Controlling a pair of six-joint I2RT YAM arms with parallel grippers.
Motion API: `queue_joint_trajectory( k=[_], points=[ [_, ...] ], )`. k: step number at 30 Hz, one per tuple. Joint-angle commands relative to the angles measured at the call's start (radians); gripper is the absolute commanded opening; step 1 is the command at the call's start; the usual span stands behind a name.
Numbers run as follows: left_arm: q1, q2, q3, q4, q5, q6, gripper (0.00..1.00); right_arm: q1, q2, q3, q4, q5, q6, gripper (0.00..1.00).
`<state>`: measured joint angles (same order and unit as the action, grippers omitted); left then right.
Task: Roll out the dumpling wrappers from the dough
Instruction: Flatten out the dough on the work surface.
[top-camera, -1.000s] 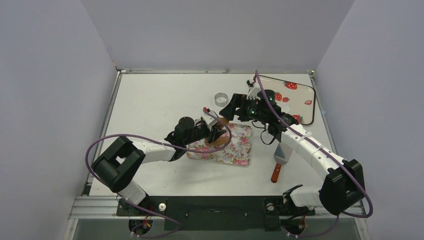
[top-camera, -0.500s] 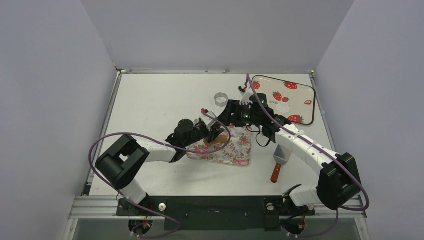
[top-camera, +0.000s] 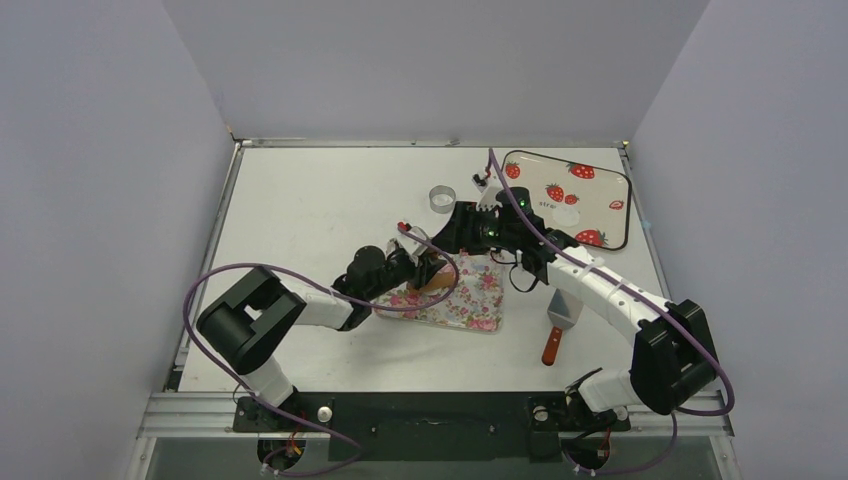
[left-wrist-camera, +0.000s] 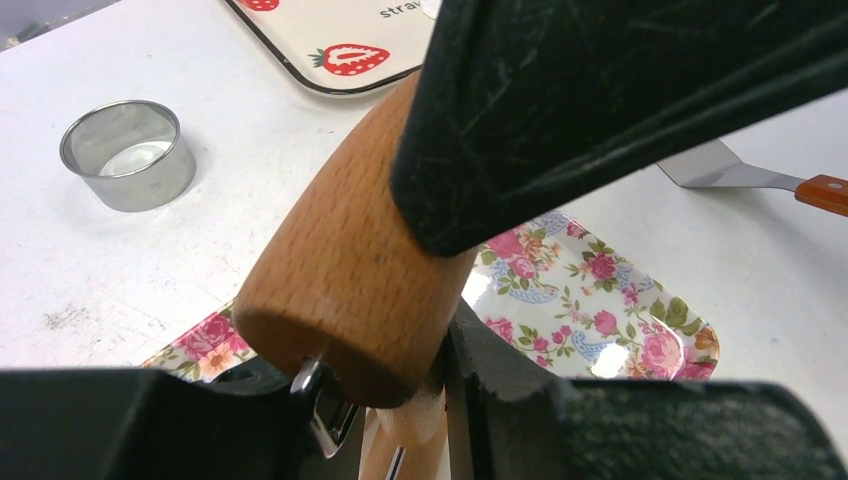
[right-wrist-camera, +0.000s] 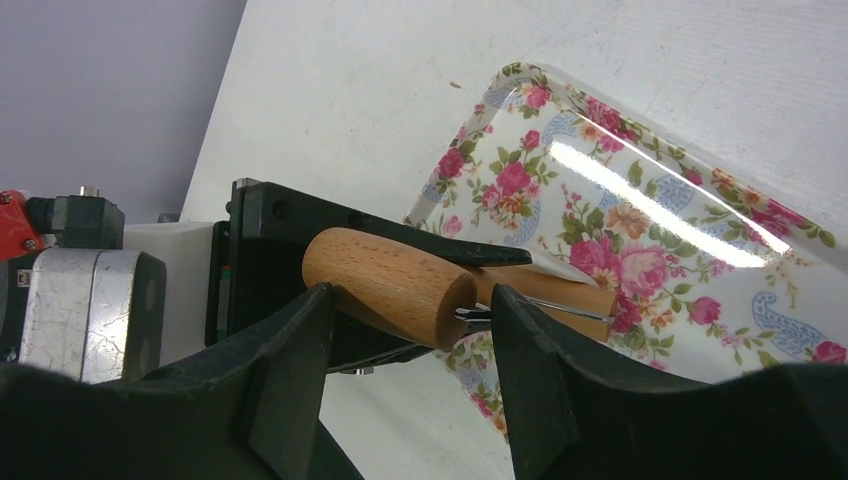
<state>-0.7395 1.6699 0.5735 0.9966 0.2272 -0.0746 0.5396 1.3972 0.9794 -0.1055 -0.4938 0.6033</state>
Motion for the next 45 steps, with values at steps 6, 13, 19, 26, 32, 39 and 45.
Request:
queue_joint_trajectory(
  k=[6, 13, 19, 26, 32, 39, 45],
  points=[
    [-0.037, 0.068, -0.031, -0.010, -0.021, -0.013, 0.00, 0.041, 0.040, -0.018, -0.054, 0.061, -0.035, 0.49],
    [-0.076, 0.087, -0.085, -0.014, -0.009, -0.105, 0.00, 0.040, 0.020, -0.033, -0.068, 0.064, -0.050, 0.48],
    [-0.099, 0.089, -0.123, -0.027, -0.021, -0.094, 0.00, 0.040, 0.016, -0.032, -0.072, 0.064, -0.053, 0.48],
    [-0.099, 0.099, -0.123, -0.039, -0.008, -0.065, 0.00, 0.041, -0.014, -0.044, -0.074, 0.081, -0.051, 0.48],
    [-0.113, 0.102, -0.123, -0.047, 0.003, -0.068, 0.00, 0.039, -0.031, -0.057, -0.078, 0.088, -0.050, 0.48],
    [-0.119, 0.103, -0.130, -0.055, 0.003, -0.066, 0.00, 0.037, -0.040, -0.061, -0.081, 0.092, -0.051, 0.48],
    [-0.131, 0.107, -0.148, -0.058, 0.002, -0.070, 0.00, 0.036, -0.049, -0.069, -0.083, 0.093, -0.050, 0.48]
  ],
)
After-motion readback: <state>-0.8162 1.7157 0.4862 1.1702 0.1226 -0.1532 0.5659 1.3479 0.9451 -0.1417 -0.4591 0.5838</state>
